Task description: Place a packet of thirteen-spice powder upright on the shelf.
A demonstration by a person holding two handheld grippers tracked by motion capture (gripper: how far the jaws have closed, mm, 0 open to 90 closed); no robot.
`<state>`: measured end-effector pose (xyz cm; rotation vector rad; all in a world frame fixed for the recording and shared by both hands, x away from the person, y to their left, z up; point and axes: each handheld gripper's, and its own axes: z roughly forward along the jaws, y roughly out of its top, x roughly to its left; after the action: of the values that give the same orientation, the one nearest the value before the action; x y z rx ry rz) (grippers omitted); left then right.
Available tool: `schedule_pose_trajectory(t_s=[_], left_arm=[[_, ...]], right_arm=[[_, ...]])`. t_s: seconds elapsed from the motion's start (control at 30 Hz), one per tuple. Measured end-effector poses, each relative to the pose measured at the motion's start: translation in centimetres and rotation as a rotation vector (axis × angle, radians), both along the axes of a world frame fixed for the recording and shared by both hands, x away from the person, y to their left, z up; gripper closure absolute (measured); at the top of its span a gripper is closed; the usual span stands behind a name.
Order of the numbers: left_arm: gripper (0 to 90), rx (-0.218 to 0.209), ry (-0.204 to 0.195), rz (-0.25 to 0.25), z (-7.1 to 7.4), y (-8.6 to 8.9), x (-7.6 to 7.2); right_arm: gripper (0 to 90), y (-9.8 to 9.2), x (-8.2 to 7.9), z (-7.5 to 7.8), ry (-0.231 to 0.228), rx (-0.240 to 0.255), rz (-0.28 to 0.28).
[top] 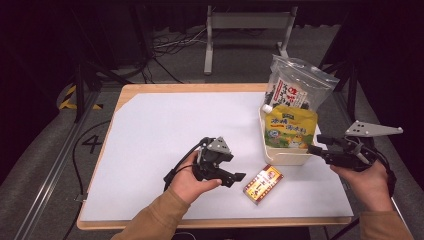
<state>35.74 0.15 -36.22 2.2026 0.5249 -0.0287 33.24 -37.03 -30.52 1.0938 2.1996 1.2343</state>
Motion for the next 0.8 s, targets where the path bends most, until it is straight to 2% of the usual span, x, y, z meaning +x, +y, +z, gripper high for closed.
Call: schedule_pose_trajectory(t_s=[0.1,0.23,0.3,0.37,0.47,0.8], left_arm=[[26.6,0.026,-0.008,-0.002,-0.4,-0.5,0.1],[26.5,0.04,0.015,0.004,-1.0,-1.0,0.5],[26.5,0.036,0.026,0.0,-1.1,-1.3,0.5],[26.2,0.04,0.033,-0.009,-1.2,-1.6,0.4],[25.7,0.041,0.038,-0.029,-1.5,-2.3,0.4],[21.2,0.058,0.035,-0.08,-2.5,-4.6,0.3]], right_arm=[[44.7,0.2,-0.3,-0.6,-0.001,0.018,0.001],[43.0,0.5,-0.9,-1.5,-0.025,0.042,0.003],[42.6,0.5,-1.0,-1.6,-0.032,0.04,0.005],[40.7,0.7,-0.9,-1.8,-0.019,0.03,0.005],[38.9,0.7,-1.1,-2.1,-0.031,0.031,-0.005],[36.4,0.3,-2.0,-2.9,-0.028,0.02,-0.029]])
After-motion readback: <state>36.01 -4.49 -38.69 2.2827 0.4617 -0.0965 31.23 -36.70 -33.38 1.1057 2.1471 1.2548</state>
